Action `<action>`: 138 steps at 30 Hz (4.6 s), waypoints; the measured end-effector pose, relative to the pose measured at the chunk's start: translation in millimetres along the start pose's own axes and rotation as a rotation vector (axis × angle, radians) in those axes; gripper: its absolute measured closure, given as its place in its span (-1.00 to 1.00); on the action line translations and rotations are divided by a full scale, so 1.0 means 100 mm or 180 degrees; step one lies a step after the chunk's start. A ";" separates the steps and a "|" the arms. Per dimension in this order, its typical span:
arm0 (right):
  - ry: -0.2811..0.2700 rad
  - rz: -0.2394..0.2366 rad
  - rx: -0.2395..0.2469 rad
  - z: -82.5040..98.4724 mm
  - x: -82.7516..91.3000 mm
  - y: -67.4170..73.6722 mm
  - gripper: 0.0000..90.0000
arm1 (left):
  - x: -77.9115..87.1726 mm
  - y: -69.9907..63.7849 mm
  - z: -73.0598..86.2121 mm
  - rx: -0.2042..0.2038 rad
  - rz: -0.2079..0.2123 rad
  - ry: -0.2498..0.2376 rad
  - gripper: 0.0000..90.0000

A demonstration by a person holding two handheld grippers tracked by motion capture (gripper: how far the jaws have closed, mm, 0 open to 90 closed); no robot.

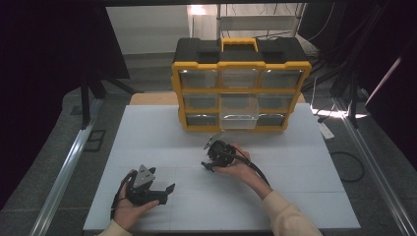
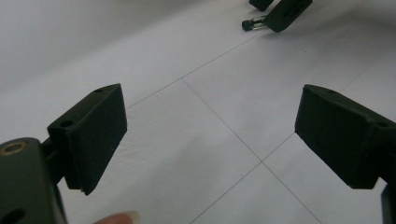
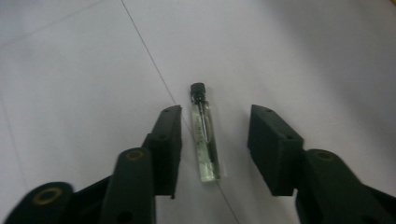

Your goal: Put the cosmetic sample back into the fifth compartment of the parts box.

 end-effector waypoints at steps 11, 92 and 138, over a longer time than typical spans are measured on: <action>0.0126 -0.0080 0.0106 -0.03 -0.01 0.04 0.77 | 0.00 0.00 0.01 -0.0004 -0.0011 0.0018 -0.77; -0.1144 -0.0239 0.0091 -0.32 1.41 0.19 0.80 | 0.02 0.02 -0.01 0.0004 -0.0028 -0.0037 -0.77; -0.1608 0.0040 -0.0079 -0.34 1.91 -0.01 0.80 | 0.02 0.01 -0.01 -0.0012 -0.0028 -0.0053 -0.77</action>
Point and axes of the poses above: each handheld gripper's, and its own axes: x roughly backward along the jaws, z roughly out of its underside, y roughly to its left, the point moved 7 cm from there along -x, roughly forward along the jaws, and after that the axes turned 5 degrees about -x, right-handed, at the moved point
